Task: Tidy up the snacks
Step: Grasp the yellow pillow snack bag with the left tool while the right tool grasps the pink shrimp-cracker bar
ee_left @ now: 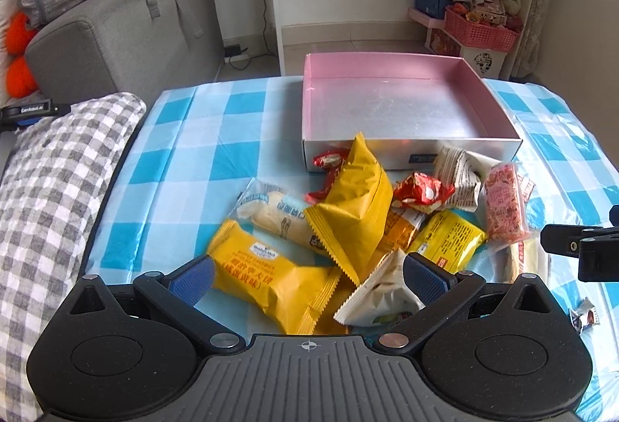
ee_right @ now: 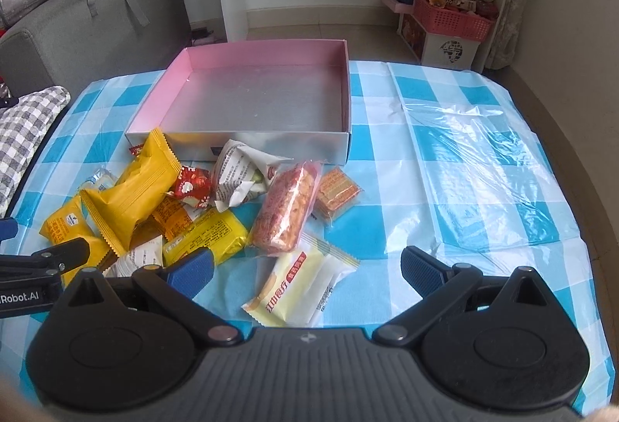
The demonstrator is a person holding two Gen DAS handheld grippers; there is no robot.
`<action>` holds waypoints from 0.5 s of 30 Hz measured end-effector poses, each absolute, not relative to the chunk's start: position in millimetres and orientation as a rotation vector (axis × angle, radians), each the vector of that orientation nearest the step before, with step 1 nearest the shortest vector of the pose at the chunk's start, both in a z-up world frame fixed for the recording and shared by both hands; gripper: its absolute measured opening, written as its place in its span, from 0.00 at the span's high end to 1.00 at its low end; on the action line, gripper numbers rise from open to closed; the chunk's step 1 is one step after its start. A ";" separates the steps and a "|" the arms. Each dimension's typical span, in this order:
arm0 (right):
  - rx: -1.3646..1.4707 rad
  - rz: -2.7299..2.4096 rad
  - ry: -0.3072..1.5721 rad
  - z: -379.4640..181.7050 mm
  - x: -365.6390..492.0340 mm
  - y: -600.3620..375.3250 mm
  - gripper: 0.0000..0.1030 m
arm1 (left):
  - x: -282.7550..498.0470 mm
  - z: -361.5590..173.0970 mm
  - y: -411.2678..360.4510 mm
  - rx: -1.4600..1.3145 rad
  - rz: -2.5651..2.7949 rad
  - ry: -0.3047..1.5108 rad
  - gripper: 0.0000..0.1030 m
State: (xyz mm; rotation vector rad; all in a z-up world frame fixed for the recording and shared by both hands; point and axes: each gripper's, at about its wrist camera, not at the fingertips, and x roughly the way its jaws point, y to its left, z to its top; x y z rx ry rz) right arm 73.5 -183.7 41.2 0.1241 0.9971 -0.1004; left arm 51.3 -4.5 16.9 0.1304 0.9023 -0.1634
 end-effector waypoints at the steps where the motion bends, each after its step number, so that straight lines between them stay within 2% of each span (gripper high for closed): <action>1: 0.134 -0.095 1.013 41.2 79.9 -186.3 0.00 | 58.7 17.6 -6.0 0.140 -0.178 0.902 0.00; 6: 0.237 -0.062 1.047 25.9 105.2 -202.5 0.01 | 77.7 9.5 -9.5 0.123 -0.245 0.879 0.01; 8: 0.270 -0.038 1.075 13.9 110.2 -206.0 0.06 | 84.4 1.8 -12.6 0.112 -0.271 0.894 0.02; 10: 0.286 -0.005 1.105 6.8 116.9 -207.3 0.21 | 90.2 -1.9 -16.8 0.115 -0.307 0.898 0.04; 15: 0.308 0.059 1.104 5.2 126.9 -204.6 0.27 | 104.9 -8.3 -23.4 0.114 -0.368 0.912 0.09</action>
